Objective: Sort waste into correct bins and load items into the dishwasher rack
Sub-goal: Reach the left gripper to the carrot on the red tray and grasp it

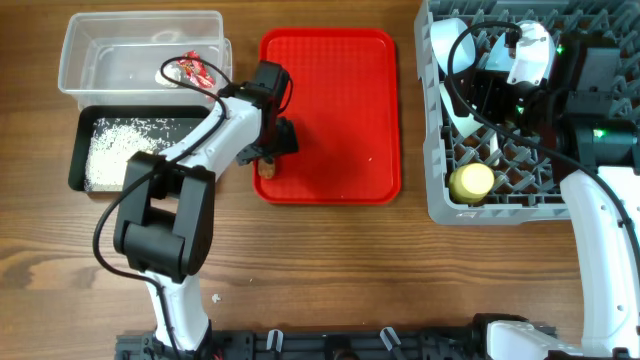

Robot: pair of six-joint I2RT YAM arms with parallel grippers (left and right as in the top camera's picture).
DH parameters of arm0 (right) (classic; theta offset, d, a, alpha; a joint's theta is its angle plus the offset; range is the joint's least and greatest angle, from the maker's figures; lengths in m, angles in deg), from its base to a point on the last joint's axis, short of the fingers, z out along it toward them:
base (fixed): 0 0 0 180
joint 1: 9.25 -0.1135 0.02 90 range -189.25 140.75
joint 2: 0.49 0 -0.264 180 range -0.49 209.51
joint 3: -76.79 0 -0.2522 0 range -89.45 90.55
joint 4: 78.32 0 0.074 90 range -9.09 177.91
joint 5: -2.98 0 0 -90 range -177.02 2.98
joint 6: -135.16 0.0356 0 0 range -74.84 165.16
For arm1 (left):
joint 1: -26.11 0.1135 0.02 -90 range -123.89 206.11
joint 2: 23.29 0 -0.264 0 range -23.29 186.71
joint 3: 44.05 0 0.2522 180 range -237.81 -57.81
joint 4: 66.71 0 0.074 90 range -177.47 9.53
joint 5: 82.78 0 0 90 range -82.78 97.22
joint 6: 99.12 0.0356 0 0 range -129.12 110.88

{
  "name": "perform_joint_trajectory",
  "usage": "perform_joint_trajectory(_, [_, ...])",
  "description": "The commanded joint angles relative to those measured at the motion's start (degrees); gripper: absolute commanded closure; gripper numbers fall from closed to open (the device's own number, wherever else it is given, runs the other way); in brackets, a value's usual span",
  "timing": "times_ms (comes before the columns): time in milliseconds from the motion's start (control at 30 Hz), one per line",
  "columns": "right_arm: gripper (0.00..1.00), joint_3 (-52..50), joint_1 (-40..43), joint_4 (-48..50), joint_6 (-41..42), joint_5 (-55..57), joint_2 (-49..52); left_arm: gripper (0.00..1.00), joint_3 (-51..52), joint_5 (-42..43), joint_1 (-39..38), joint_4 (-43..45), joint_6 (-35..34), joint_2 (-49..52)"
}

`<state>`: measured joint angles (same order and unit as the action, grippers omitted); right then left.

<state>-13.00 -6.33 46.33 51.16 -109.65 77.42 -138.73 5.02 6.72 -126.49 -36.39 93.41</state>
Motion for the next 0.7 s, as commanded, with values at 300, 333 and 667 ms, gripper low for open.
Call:
perform_joint_trajectory(300, [0.12, 0.7, -0.1, 0.1, 0.0, 0.8, 0.3, 0.23, -1.6, 0.9, 0.1, -1.6, 4.2, -2.7])
perform_joint_trajectory(333, [0.11, 0.7, -0.1, 0.1, 0.0, 0.8, 0.3, 0.23, -1.6, 1.1, -0.2, -1.5, 4.6, -3.5])
perform_joint_trajectory(667, [0.12, 0.7, -0.1, 0.2, 0.0, 0.8, 0.3, 0.21, -1.6, 0.5, -5.4, -0.2, 6.1, -4.8])
